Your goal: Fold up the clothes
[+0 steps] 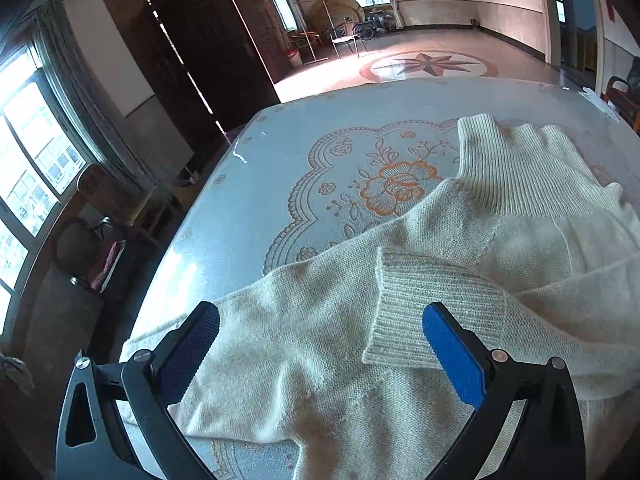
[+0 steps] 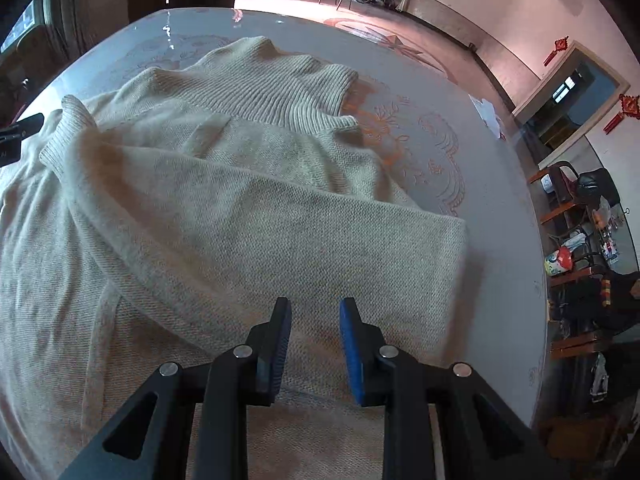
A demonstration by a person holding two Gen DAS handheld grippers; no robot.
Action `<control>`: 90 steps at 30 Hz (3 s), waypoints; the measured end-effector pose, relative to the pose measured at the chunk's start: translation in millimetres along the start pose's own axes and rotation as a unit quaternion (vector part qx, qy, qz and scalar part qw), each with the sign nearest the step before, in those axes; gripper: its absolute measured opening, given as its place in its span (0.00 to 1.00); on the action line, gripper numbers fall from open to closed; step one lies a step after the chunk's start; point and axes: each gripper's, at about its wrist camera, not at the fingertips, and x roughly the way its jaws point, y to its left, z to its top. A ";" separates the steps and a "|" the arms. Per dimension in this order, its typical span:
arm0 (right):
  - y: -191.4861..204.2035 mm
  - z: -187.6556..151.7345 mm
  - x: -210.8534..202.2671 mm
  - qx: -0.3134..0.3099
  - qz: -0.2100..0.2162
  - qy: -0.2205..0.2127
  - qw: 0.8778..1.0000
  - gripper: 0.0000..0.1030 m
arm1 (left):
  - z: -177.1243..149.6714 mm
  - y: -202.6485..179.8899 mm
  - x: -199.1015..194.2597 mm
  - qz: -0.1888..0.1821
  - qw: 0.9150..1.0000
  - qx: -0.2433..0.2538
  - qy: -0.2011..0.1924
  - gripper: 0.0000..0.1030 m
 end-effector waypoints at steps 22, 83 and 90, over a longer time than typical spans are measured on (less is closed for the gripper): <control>3.9 -4.3 11.6 -0.003 0.020 0.008 1.000 0.26 | -18.0 1.3 11.9 -0.124 0.990 -0.022 0.061 0.11; -57.2 -15.3 32.1 -0.002 -0.048 -0.004 0.999 0.30 | -29.8 -27.4 53.5 -0.003 1.000 -0.004 0.012 0.89; -54.2 -16.4 20.2 -0.015 -0.070 -0.024 0.997 0.30 | -29.4 -25.1 48.7 -0.012 1.000 0.000 0.019 0.90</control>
